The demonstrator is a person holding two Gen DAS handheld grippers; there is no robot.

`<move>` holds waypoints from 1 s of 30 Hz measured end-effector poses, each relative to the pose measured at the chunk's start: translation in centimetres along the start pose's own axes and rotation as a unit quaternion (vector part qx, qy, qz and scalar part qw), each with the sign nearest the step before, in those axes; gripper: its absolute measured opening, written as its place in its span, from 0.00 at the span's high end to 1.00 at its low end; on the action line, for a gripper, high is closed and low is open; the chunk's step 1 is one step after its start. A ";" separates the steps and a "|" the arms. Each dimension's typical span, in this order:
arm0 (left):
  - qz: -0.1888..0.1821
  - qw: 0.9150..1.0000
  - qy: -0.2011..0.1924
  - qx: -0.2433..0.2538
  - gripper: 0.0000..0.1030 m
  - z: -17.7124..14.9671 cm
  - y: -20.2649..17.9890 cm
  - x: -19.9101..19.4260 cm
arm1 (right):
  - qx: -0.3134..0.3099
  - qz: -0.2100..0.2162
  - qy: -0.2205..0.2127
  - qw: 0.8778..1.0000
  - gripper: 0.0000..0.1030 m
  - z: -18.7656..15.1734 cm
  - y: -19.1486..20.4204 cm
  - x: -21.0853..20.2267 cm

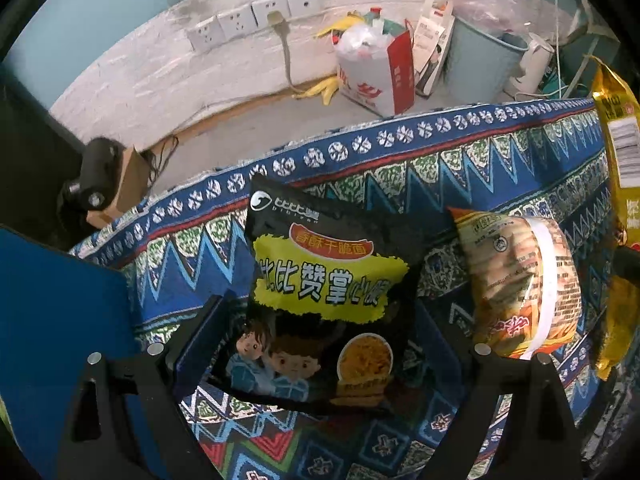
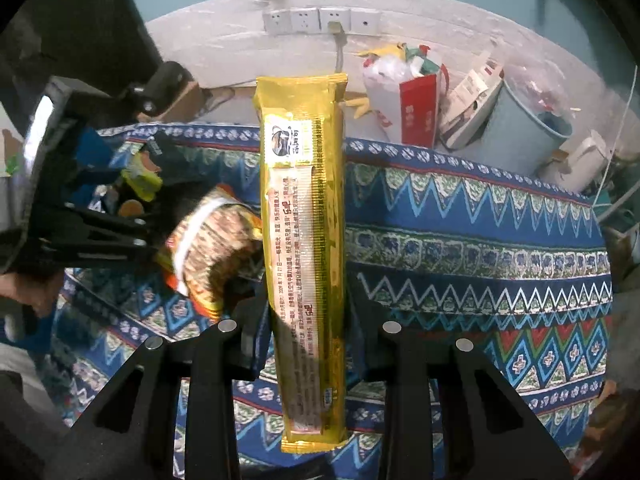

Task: Organize snacks
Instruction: 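Grasp the black snack bag with the left tool while the right tool grasps another yellow bar, then carry the black bag and yellow bar with both tools over the box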

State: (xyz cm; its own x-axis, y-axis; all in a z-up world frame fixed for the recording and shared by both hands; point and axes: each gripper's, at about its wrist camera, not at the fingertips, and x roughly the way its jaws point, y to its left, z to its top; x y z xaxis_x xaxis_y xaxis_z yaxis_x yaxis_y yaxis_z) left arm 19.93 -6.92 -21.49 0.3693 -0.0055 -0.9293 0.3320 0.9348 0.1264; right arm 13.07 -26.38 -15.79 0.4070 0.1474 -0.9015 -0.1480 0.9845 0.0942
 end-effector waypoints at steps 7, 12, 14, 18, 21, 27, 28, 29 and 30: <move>-0.002 1.000 -0.004 0.001 0.36 -0.5 0.0 -0.8 | -0.003 -0.003 -0.008 1.000 0.70 0.1 0.4 -0.4; 0.016 1.000 -0.003 -0.005 0.36 -1.1 0.1 -1.6 | -0.007 -0.005 -0.018 1.000 0.70 0.5 1.1 -1.1; 0.012 1.000 -0.009 -0.016 0.36 -1.4 0.4 -2.4 | -0.008 -0.005 -0.024 1.000 0.70 0.6 1.3 -1.5; 0.009 0.999 -0.027 -0.031 0.36 -1.9 0.9 -4.6 | -0.010 -0.004 -0.034 0.999 0.70 0.9 1.7 -2.2; 0.005 0.998 -0.039 -0.044 0.36 -2.3 1.3 -6.2 | -0.012 -0.003 -0.043 0.999 0.70 1.0 2.2 -3.1; 0.005 0.996 -0.068 -0.057 0.36 -3.3 1.6 -10.0 | -0.020 0.001 -0.061 0.998 0.70 1.2 3.6 -4.9; 0.004 0.996 -0.073 -0.059 0.36 -3.5 1.8 -10.4 | -0.021 0.002 -0.064 0.998 0.70 1.3 3.8 -5.2; 0.003 0.995 -0.078 -0.061 0.36 -3.7 1.8 -11.1 | -0.022 0.003 -0.068 0.997 0.70 1.3 4.0 -5.5; 0.003 0.995 -0.082 -0.063 0.36 -3.9 2.0 -11.6 | -0.022 0.003 -0.070 0.997 0.70 1.3 4.3 -5.8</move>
State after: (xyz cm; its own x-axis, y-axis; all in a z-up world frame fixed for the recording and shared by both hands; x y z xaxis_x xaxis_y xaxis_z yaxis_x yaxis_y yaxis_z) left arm 12.90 -3.63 -11.81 0.5102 -0.0482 -0.8587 0.2219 0.9720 0.0773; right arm 11.25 -22.89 -9.62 0.5275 0.1685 -0.8327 -0.1898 0.9787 0.0778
